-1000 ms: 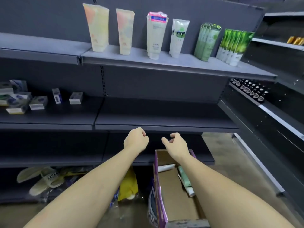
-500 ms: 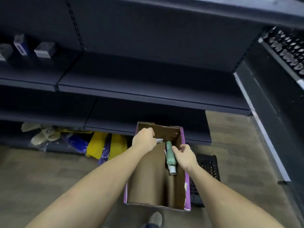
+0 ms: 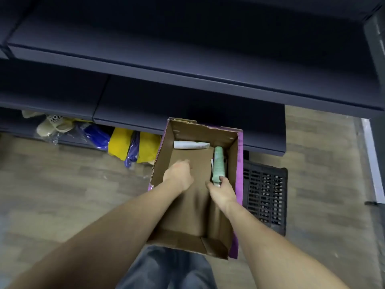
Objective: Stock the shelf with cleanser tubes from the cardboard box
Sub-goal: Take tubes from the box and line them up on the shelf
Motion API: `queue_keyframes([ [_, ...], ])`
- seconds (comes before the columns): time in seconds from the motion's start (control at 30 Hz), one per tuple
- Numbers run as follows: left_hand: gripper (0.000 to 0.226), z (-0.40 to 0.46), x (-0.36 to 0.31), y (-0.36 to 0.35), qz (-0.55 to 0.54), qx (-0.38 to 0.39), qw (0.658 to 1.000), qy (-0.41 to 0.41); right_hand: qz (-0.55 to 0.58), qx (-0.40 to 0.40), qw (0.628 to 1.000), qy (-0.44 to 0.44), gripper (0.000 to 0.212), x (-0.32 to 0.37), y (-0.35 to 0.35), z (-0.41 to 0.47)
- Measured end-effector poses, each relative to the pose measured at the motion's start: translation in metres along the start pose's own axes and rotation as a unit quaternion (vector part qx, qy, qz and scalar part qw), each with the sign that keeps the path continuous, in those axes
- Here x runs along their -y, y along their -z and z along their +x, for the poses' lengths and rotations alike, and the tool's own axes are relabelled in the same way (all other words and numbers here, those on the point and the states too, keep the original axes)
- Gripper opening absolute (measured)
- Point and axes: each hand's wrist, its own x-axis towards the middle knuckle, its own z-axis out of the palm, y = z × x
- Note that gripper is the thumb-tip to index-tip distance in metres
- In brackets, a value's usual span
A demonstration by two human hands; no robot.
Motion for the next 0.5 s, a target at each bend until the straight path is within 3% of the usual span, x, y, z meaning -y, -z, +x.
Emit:
queue_keyframes([
  [0.2,0.063,0.069,0.011,-0.024,0.042,-0.017,0.999,-0.017,0.008,-0.032,0.999,-0.007,0.076,-0.010,-0.030,0.068],
  [0.43,0.076,0.157,0.012,-0.041,0.086,-0.004,0.996,-0.021,-0.196,-0.106,0.974,0.039,0.084,-0.023,-0.063,0.126],
  [0.5,0.079,0.170,0.016,-0.048,0.098,-0.002,0.995,-0.019,-0.207,-0.164,0.964,0.043,0.074,-0.028,-0.075,0.130],
])
